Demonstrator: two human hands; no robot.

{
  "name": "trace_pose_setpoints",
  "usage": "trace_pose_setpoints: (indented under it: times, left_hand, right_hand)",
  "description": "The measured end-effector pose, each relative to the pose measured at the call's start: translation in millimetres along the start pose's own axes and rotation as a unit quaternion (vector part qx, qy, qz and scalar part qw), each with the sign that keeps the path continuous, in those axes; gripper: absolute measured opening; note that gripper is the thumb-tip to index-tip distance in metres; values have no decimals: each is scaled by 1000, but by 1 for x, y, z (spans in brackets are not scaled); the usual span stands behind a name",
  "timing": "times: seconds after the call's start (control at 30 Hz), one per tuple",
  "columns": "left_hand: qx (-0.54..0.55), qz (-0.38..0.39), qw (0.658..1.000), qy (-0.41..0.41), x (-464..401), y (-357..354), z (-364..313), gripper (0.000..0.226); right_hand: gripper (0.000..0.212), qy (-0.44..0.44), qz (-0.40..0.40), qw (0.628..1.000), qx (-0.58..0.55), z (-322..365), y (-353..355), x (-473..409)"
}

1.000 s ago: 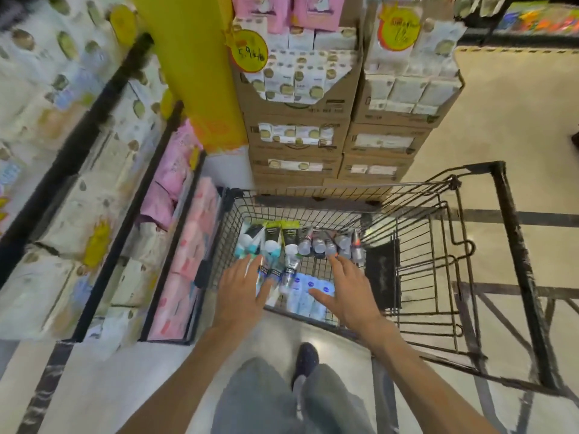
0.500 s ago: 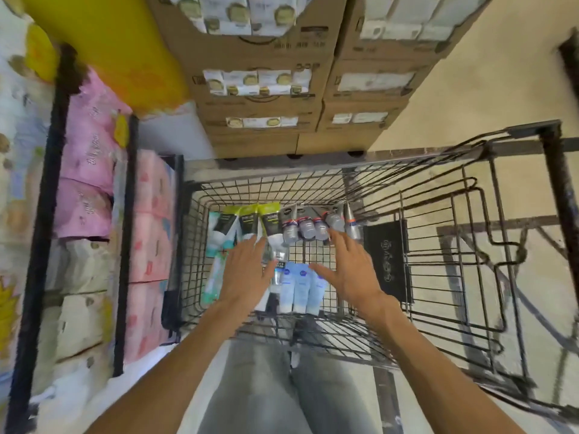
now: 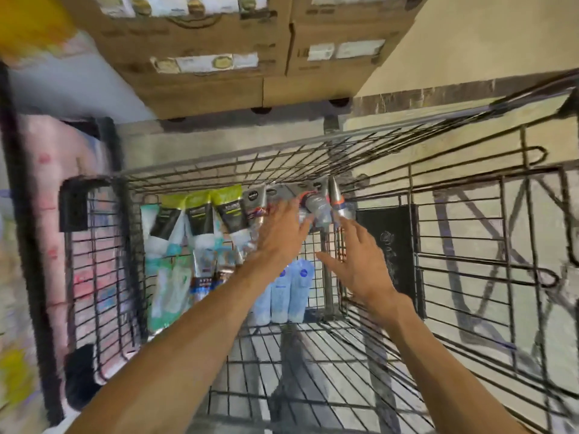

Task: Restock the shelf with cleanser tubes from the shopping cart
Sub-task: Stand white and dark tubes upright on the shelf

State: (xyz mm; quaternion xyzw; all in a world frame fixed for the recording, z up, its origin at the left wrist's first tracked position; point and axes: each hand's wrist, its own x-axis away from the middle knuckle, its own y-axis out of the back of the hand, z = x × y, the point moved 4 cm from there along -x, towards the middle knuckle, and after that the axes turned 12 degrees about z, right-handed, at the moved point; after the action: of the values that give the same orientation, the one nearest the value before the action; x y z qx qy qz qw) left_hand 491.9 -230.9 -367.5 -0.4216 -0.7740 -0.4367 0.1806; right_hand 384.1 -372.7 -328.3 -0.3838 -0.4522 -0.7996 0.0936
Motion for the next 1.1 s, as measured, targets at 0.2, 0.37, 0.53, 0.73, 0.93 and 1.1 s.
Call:
trace_pose_setpoints:
  times: [0.2,0.37,0.53,0.73,0.93,1.1]
  left_hand:
    - [66,-4,989,135,-73,-20,-14,75]
    - [142,2,969,201,-103,-35,-14,91]
    - [161,35,958,235,-106,-33,-24,74]
    - [182,94,952,228,-90,-35,0,93]
    - [371,35,916,150,-17,-13,24,47]
    - [444,10,889,107,12,-7,56,54]
  right_hand:
    - [92,-6,3,999,-36,-32,-14,-14]
    - [89,-10,-2,998,-67,-40,-23,-14]
    - [89,-15,9,996,-91,-44,-31,-13]
    - [86,-17,16,997,-74,-40,-22,-13]
    - [80,-24,18,999,-45,-25,-4,-43]
    - [73,-62,-6,997,-34,-7,-6,-96]
